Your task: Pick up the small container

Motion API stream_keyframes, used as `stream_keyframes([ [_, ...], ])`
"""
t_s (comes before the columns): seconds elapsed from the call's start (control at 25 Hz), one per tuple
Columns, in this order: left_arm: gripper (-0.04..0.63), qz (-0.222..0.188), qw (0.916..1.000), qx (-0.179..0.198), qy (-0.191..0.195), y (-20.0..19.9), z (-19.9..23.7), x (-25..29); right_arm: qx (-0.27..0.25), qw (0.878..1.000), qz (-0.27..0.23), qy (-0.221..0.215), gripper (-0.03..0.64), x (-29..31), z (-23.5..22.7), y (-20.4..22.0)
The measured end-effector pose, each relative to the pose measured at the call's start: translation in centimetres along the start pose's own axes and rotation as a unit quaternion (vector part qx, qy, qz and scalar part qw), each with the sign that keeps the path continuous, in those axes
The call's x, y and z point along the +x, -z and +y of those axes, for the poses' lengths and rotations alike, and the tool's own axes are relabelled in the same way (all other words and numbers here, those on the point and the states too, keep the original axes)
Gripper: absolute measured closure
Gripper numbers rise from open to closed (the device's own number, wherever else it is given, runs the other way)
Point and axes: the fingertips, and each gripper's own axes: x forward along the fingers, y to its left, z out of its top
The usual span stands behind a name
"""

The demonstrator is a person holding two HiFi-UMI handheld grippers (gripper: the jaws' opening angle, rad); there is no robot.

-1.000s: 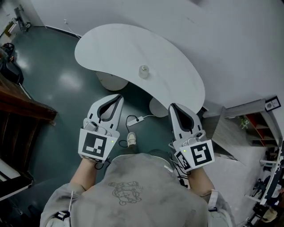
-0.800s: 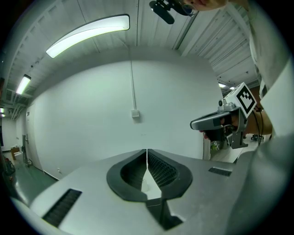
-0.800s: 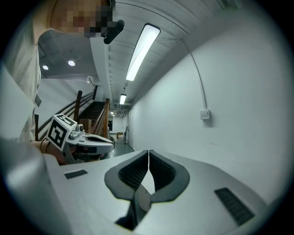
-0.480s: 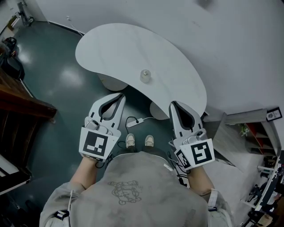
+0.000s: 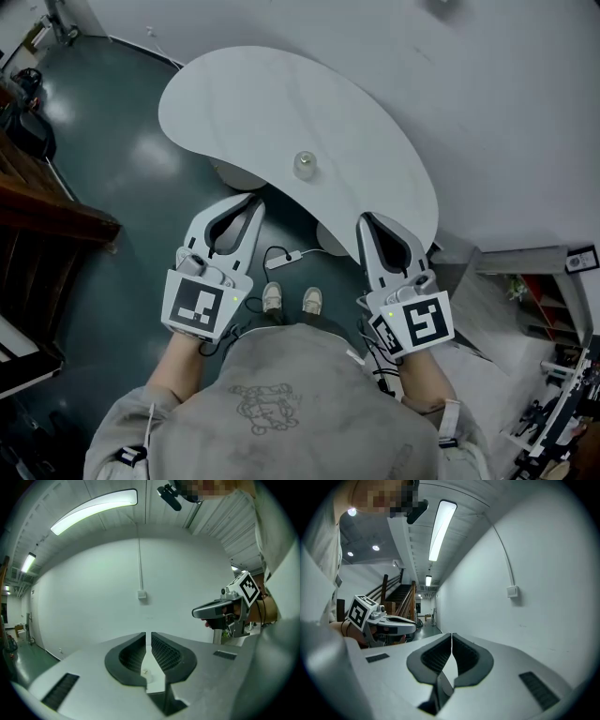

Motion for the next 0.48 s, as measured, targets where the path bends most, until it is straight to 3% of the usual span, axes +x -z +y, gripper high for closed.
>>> stream_keyframes([
  [0.04, 0.567, 0.000, 1.0000, 0.000, 0.002, 0.0, -0.1, 0.4, -0.001, 1.000, 0.002, -0.002, 0.586, 0.2, -0.3, 0.1],
  [0.16, 0.436, 0.005, 0.9999, 0.008, 0.011, 0.1, -0.2, 1.9, -0.011, 1.000, 0.005, -0.009, 0.586, 1.1, -1.2, 0.4],
  [0.48, 0.329, -0.006, 0.9990, 0.036, 0.026, 0.4, 0.0, 6.7, -0.044, 0.999, -0.004, -0.025, 0.586, 4.8, -3.3, -0.5],
])
